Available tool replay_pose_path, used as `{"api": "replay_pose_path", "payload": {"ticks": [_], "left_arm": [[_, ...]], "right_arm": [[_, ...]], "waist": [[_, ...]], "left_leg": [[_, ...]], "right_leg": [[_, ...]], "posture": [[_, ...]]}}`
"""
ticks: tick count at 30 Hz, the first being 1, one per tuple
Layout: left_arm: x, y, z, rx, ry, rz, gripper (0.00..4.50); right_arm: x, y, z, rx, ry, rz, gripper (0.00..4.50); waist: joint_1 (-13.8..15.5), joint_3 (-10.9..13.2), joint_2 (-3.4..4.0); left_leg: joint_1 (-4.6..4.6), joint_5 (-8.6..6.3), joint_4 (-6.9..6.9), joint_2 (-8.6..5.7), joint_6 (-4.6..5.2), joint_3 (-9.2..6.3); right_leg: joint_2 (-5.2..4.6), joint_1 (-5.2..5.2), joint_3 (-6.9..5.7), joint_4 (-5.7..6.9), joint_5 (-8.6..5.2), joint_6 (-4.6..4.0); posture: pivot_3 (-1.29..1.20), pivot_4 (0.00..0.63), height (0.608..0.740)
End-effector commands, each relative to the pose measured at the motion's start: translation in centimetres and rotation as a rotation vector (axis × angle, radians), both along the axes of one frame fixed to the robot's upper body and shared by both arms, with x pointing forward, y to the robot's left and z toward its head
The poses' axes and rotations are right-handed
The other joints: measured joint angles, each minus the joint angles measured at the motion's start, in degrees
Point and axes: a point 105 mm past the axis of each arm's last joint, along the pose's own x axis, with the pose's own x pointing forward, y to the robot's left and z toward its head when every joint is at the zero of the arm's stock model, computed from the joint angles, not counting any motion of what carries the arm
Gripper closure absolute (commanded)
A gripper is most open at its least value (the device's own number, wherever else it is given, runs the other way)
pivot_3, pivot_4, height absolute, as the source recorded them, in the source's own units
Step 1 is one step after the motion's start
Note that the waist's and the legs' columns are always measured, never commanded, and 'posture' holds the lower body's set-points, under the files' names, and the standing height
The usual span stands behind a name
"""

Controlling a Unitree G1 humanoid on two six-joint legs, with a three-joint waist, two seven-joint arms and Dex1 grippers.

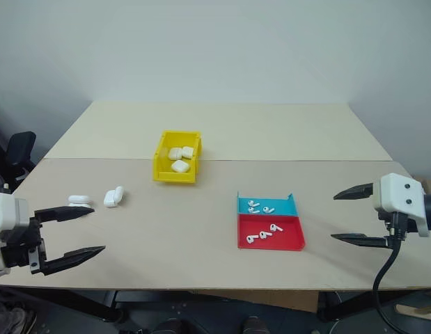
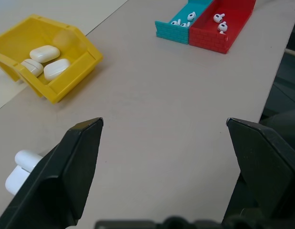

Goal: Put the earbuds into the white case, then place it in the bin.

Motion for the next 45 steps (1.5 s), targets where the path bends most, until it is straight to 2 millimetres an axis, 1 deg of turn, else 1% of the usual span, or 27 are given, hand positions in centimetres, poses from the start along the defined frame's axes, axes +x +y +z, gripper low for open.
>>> {"api": "replay_pose_path", "payload": {"ticks": [1,5,12,16,19,22,25,26,28,30,33,34,35,38,45], "left_arm": [[0.0,-0.3,0.9,-0.030,-0.004,-0.015,0.00],[0.6,-0.3,1.3,-0.039,-0.025,0.030,0.00],[0.5,-0.4,0.9,-0.004,-0.026,0.045,0.00],[0.8,-0.3,0.9,0.065,-0.076,0.093,0.00],[0.2,-0.5,1.1,0.009,-0.072,0.115,0.00],[0.1,-0.2,0.3,0.054,-0.048,0.172,0.00],[0.9,1.2,-0.8,0.160,0.004,0.307,0.00],[1.2,1.7,-1.0,0.185,0.010,0.343,0.00],[2.2,3.0,-0.7,0.174,0.049,0.440,0.00],[3.2,4.8,-0.5,0.172,0.092,0.561,0.00],[5.0,7.9,-0.4,0.156,0.196,0.790,0.00],[5.5,8.7,-0.5,0.151,0.235,0.851,0.00],[6.0,9.1,-0.6,0.167,0.280,0.896,0.00],[7.1,9.7,-0.7,0.202,0.390,0.951,0.00],[11.0,11.1,0.3,0.220,0.452,1.011,0.00]], "right_arm": [[0.0,0.1,1.2,0.003,-0.067,0.002,0.02],[0.1,0.1,1.2,0.002,-0.069,0.002,0.02],[0.3,0.1,1.2,0.001,-0.062,-0.009,0.02],[0.4,0.0,1.1,-0.017,-0.036,-0.003,0.02],[0.4,0.0,1.2,-0.015,-0.020,-0.003,0.02],[0.4,-0.1,1.0,-0.022,-0.013,-0.013,0.02],[0.6,-0.1,0.8,-0.030,-0.005,-0.028,0.02],[0.7,-0.1,0.7,-0.030,-0.004,-0.031,0.02],[0.8,-0.1,0.5,-0.036,0.005,-0.041,0.02],[0.9,0.0,0.3,-0.036,0.011,-0.050,0.02],[0.9,0.0,-0.1,-0.032,0.028,-0.071,0.02],[0.9,-0.1,-0.3,-0.033,0.034,-0.080,0.02],[0.9,-0.1,-0.5,-0.035,0.041,-0.089,0.02],[0.9,-0.1,-0.9,-0.039,0.057,-0.102,0.02],[1.1,0.5,-1.4,-0.023,0.078,-0.123,0.02]], "waist": [[0.00,0.00,0.00],[0.01,0.00,0.00],[-0.05,0.00,0.00],[-0.03,0.00,0.00],[-0.06,0.00,0.01],[-0.11,0.00,0.00],[-0.04,-0.01,-0.01],[-0.04,-0.01,-0.01],[0.07,-0.02,0.01],[0.12,-0.02,0.00],[0.17,-0.02,0.00],[0.10,-0.02,0.00],[0.07,-0.02,-0.02],[0.05,-0.02,-0.05],[-0.17,-0.02,-0.07]], "left_leg": [[0.00,0.00,0.00,0.00,0.00,0.00],[0.00,0.00,0.00,0.00,0.00,0.00],[0.00,0.00,0.00,0.00,0.00,0.00],[0.03,0.00,0.00,0.00,0.00,0.00],[0.02,0.00,0.00,0.00,0.00,0.01],[-0.01,0.00,0.00,0.00,0.00,0.01],[0.03,0.00,0.00,0.00,0.00,0.01],[0.06,0.00,0.01,0.00,0.00,0.00],[0.12,0.01,0.02,-0.01,0.00,0.01],[0.17,0.00,0.02,-0.01,0.00,0.00],[0.14,0.00,0.03,-0.02,0.00,0.00],[0.10,0.01,0.02,-0.03,0.00,0.00],[0.07,0.00,0.03,-0.03,0.00,0.00],[-0.01,0.00,0.02,-0.04,0.00,-0.01],[-0.06,0.02,0.02,-0.05,-0.02,-0.05]], "right_leg": [[0.00,0.00,0.00,0.00,0.00,0.00],[0.00,0.01,0.00,0.00,0.00,0.00],[0.00,0.01,0.01,0.01,0.00,0.00],[0.00,0.02,0.01,0.02,0.00,0.01],[0.00,0.02,0.02,0.01,0.00,0.00],[0.00,0.00,0.02,0.01,0.00,0.00],[0.00,0.02,0.02,0.03,0.00,0.01],[0.00,0.04,0.02,0.04,0.00,0.01],[0.00,0.06,0.04,0.04,0.02,0.02],[0.00,0.08,0.04,0.06,0.02,0.02],[0.00,0.08,0.04,0.06,0.02,0.04],[0.01,0.06,0.04,0.07,0.02,0.05],[0.01,0.03,0.04,0.06,0.02,0.05],[0.02,0.04,0.04,0.07,0.13,0.31],[0.06,-0.06,0.03,0.20,0.16,0.36]], "posture": [[0.00,0.150,0.740],[0.00,0.150,0.740],[0.00,0.150,0.740],[0.00,0.150,0.740],[0.00,0.150,0.740],[0.00,0.150,0.740],[0.00,0.150,0.740],[0.00,0.150,0.740],[0.00,0.150,0.740],[0.00,0.150,0.740],[0.00,0.150,0.740],[0.00,0.150,0.740],[0.00,0.150,0.740],[0.00,0.150,0.740],[0.00,0.150,0.740]]}}
